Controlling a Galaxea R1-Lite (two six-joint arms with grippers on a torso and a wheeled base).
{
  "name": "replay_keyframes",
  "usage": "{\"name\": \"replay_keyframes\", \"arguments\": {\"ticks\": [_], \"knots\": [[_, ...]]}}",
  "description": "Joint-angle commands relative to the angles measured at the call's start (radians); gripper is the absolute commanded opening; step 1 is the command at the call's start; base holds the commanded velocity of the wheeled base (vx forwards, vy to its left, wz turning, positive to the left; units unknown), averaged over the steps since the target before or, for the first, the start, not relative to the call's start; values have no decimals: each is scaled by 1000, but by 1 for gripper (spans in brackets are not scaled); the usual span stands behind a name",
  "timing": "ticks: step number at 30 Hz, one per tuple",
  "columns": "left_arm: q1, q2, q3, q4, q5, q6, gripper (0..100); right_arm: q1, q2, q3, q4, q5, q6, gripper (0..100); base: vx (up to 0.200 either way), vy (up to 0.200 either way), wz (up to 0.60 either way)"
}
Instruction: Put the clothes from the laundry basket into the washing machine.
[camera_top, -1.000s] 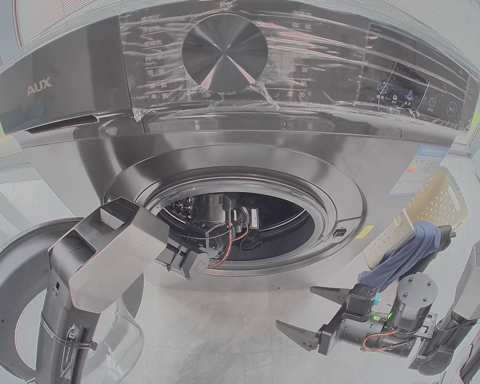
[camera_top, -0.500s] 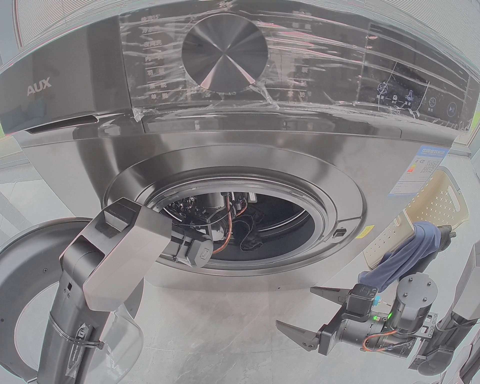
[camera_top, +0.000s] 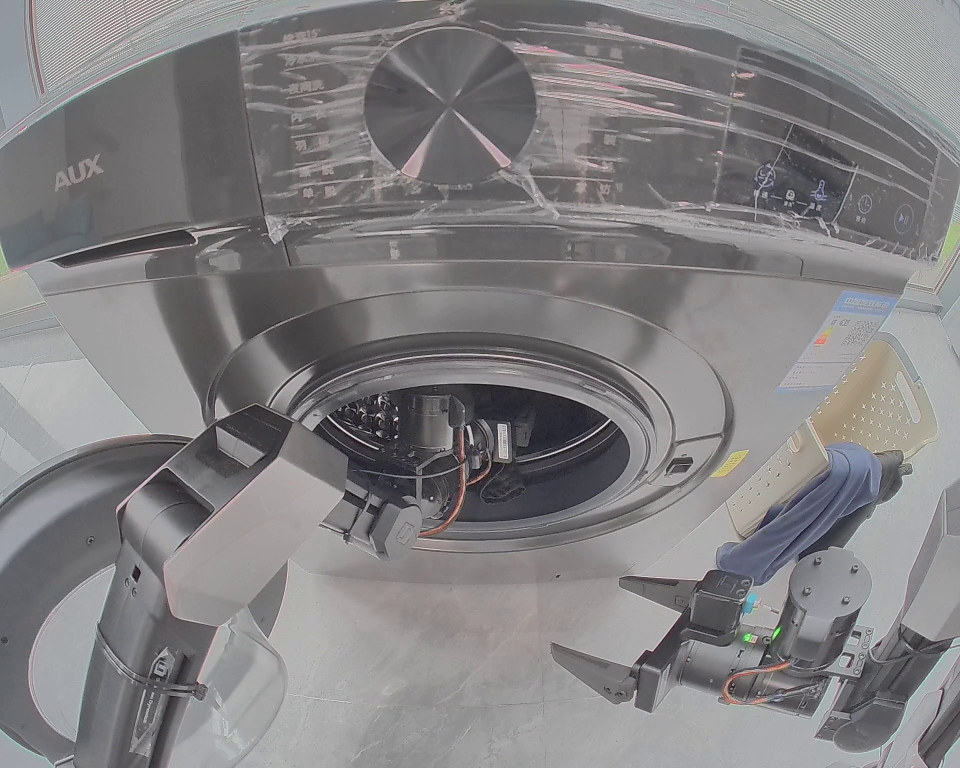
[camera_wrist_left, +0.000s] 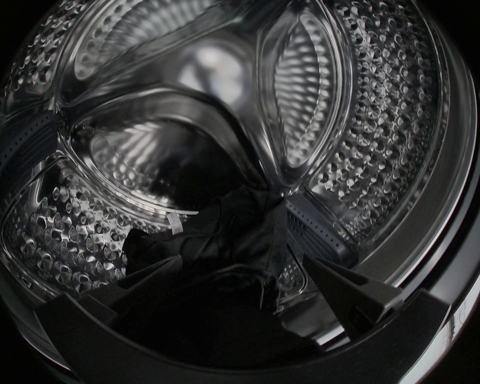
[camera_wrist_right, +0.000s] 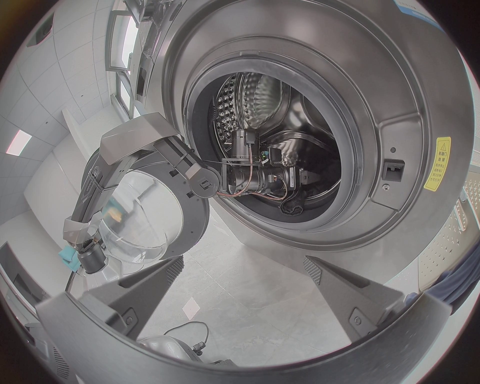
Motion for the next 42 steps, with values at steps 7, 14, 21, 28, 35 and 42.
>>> {"name": "replay_keyframes", "arguments": {"ticks": [7,14,21,28,35,42], "knots": [[3,37,-20,21,-12,28,0,0,4,-1,0,0,-1,100,0,0,0],[6,70,-143,18,8,13,0,2,6,-9,0,0,-1,100,0,0,0],[16,133,-362,10,59,-25,0,2,4,-11,-2,0,-1,100,0,0,0],[11,148,-416,4,70,-27,0,0,3,-14,-2,0,-1,100,0,0,0],[0,136,-385,7,71,-37,100,0,3,-14,-2,-1,-1,100,0,0,0],[-7,42,-200,-16,70,-36,100,-1,0,-12,0,0,1,100,0,0,0]]}}
